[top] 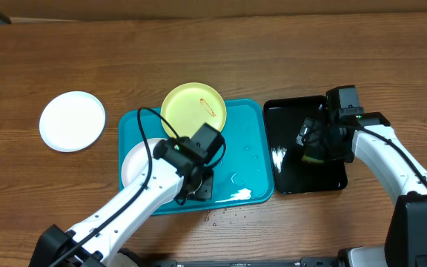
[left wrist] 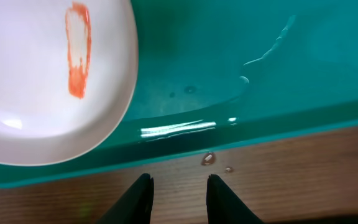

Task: Clean dirty plates on tray and stack at the side
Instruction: 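Move the left gripper back over the teal tray to the yellow plate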

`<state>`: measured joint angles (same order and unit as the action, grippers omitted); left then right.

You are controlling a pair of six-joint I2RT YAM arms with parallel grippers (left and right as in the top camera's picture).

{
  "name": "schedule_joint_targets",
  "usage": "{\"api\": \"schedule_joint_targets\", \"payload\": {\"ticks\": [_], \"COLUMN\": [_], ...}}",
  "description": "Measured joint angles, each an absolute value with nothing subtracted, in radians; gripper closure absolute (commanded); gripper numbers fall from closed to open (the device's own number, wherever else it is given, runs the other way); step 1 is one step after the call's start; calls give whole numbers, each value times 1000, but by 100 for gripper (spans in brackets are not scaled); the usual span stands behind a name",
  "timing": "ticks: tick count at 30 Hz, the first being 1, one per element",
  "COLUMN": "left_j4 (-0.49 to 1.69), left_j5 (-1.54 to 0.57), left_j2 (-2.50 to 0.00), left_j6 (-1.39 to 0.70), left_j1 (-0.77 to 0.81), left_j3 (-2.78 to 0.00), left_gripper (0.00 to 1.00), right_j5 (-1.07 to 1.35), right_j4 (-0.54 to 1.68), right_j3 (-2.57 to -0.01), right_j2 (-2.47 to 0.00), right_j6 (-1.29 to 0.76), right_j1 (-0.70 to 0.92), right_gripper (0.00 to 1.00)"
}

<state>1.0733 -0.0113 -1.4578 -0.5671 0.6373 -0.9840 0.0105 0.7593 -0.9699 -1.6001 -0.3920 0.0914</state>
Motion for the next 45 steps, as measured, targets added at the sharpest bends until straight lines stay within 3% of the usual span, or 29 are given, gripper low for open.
{"api": "schedule_joint_targets", "payload": {"ticks": [6,11,15,19,21,26,31,38,41,45], "left_j4": [936,876,825,760,654,545,453,348,325,311], "left_j5": [99,184,258,247,187,76,47,-18,-34,-62], "left_j2": [-1458,-1458,-1458,-1458,-1458,-1458,-1529,-1709,-1743,-1747], "left_j6": [-604,-615,-633,-626,-577,-486,-451,-408,-406,-381], "left_j1": [641,641,591,417,290,139,124,125,124,124], "left_j3": [-906,-905,-905,-916,-932,-944,-945,-945,-945,-946], "left_gripper": [77,59,52,64,62,62,70,70,80,84], "right_j5": [10,10,10,10,10,10,10,10,10,10], "right_j4": [760,759,759,760,759,760,759,759,760,760], "right_j3": [-970,-970,-970,-970,-970,-970,-970,-970,-970,-970], "right_j2": [-1600,-1600,-1600,-1600,-1600,-1600,-1600,-1600,-1600,-1600], "right_j6": [-391,-391,-392,-392,-392,-391,-392,-392,-392,-392], "right_j1": [92,92,91,92,91,92,92,91,92,91], "right_gripper": [0,0,0,0,0,0,0,0,0,0]}}
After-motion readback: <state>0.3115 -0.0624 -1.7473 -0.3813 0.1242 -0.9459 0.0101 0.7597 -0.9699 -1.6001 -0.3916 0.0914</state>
